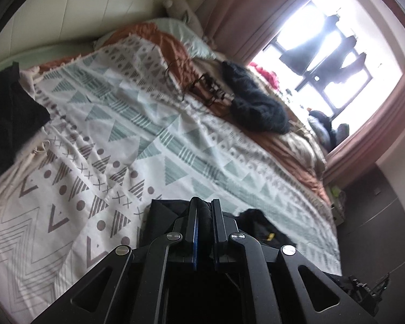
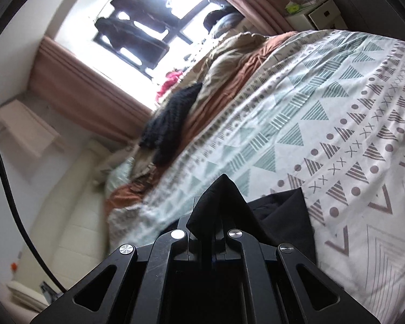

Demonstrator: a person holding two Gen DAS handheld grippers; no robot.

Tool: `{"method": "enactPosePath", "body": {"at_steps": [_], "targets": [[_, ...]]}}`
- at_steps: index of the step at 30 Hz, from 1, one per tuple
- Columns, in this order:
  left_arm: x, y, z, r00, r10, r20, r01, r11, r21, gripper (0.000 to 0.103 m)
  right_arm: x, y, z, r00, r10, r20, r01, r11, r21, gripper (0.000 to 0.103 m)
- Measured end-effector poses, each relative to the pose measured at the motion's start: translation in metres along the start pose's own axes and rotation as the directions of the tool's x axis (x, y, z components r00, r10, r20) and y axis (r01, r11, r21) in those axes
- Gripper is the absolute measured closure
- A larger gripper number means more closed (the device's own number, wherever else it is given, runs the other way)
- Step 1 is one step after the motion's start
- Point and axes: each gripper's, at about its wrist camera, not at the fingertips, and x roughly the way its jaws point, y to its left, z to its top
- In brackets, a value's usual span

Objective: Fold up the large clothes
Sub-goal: 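Lift the hem with both tools and fold it over toward the collar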

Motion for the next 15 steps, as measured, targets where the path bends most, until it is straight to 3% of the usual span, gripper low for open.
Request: {"method": "enactPosePath", "body": {"at_steps": [13,15], "targets": [[0.084,0.01,0.003,0.992,0.099,-0.074,-0.097,0.995,0.021,0.093,0.08,-0.026,0.0,0.988,-0.135,-0.081,0.131,0.99,-0.054,0.099],[0.09,0.01,0.003,0.988,0.121,-0.094,-0.12,0.993,0.018,0.076,0.091,-0.03,0.0,0.982,-0.163,-0.097,0.158,0.986,-0.056,0.098]]}}
